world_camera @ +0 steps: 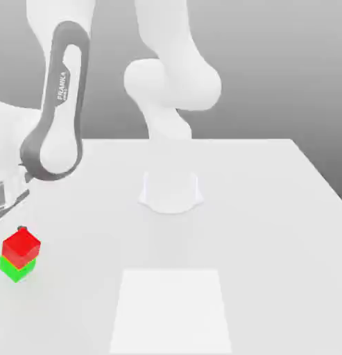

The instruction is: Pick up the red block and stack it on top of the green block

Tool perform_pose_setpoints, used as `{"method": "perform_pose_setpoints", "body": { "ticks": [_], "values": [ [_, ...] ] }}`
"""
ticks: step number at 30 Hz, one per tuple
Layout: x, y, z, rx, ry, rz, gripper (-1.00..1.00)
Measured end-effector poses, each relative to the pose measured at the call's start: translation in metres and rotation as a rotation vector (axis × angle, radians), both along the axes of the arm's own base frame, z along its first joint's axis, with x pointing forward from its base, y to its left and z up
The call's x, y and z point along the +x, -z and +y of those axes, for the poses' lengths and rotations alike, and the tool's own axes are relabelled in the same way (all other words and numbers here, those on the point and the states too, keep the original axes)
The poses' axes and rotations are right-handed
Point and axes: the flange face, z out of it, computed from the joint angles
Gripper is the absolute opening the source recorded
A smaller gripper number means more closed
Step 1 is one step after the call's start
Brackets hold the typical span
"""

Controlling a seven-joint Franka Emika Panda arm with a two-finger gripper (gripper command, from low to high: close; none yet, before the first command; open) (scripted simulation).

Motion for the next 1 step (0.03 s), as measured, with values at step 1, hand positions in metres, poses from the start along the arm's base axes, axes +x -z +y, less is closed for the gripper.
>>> {"method": "perform_pose_setpoints", "body": {
  "ticks": [1],
  "values": [
    [-0.0004, -0.0116, 0.0001, 0.000, 0.000, 0.000, 1.00]
  ]
}}
